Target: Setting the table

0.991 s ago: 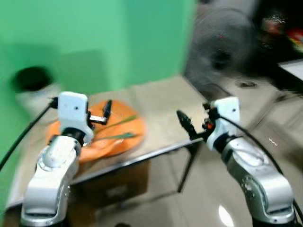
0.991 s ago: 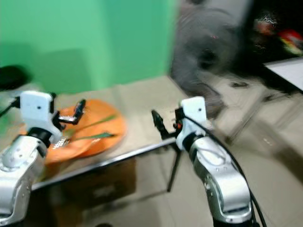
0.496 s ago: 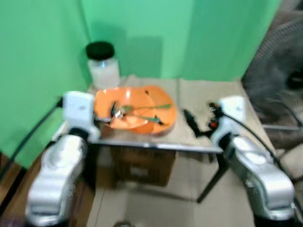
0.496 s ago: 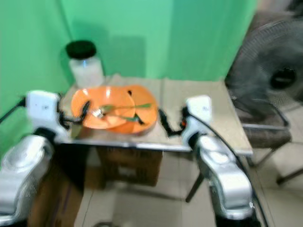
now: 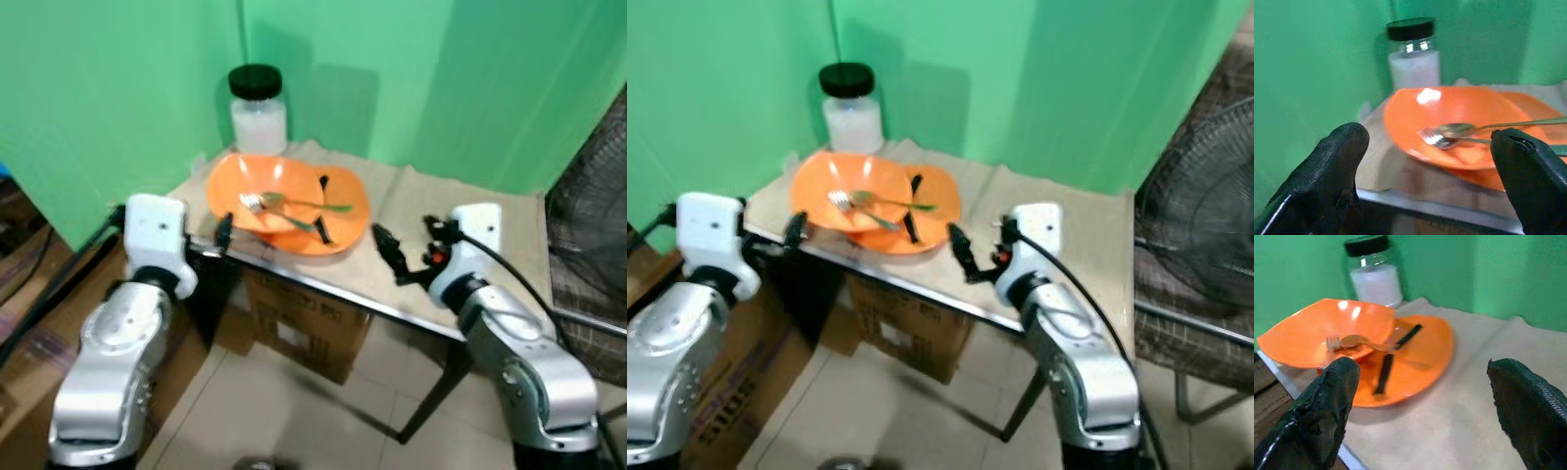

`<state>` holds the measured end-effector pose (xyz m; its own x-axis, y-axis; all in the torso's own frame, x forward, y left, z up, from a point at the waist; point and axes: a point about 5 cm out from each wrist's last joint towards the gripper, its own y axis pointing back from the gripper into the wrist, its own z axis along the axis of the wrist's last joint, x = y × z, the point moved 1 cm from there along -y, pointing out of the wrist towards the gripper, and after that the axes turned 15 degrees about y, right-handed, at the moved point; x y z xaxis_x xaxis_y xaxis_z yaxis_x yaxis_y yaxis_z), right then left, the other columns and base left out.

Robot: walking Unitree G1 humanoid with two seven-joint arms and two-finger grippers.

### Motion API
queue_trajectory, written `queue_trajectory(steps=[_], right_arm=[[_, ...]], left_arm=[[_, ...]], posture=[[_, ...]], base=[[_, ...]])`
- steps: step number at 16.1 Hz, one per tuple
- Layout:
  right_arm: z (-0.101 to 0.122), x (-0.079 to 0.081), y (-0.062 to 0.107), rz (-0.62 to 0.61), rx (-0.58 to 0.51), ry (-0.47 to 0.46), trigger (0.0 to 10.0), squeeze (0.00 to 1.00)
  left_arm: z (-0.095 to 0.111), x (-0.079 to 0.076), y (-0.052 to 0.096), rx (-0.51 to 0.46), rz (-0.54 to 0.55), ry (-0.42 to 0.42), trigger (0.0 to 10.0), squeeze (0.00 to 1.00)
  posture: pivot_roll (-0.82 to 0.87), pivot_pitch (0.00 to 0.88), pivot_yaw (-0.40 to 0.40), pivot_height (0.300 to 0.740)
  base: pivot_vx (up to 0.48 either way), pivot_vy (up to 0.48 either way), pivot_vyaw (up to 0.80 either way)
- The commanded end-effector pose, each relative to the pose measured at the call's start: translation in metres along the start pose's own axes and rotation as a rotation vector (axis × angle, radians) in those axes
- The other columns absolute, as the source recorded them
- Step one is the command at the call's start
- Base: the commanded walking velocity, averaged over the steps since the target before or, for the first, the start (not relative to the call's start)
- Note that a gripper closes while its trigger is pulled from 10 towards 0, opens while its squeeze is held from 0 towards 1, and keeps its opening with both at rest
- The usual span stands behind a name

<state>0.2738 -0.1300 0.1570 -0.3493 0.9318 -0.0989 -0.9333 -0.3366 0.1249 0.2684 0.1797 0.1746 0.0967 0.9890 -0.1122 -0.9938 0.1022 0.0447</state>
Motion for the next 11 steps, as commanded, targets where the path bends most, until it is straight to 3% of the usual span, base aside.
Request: queue_trajectory(steps=[1,3,5,11], right_arm=[[-0.0032,-0.0091,0.0062,-0.044,0.022,-0.027,10.0,0.00],[-0.0051,-0.0087,0.0090,-0.049,0.026,-0.041,10.0,0.00],[-0.0047,-0.0107,0.0089,-0.064,0.018,0.027,10.0,0.00],[-0.0025,-0.0110,0.0074,-0.071,0.009,0.053,10.0,0.00]], left_arm=[[-0.0056,-0.0091,-0.0002,0.028,-0.048,-0.006,10.0,0.00],[-0.0062,-0.0121,-0.0005,0.029,-0.076,-0.016,10.0,0.00],[-0.0039,-0.0161,-0.0025,0.024,-0.111,-0.021,10.0,0.00],[-0.0040,-0.0170,-0.0011,0.025,-0.128,-0.028,10.0,0.00]], posture=[[0.16,0.000,0.019,0.740],[0.16,0.000,0.023,0.740],[0.15,0.000,0.036,0.740],[0.16,0.000,0.028,0.740]], base=[[0.000,0.000,0.00],[0.000,0.000,0.00],[0.000,0.000,0.22],[0.314,0.000,0.77]])
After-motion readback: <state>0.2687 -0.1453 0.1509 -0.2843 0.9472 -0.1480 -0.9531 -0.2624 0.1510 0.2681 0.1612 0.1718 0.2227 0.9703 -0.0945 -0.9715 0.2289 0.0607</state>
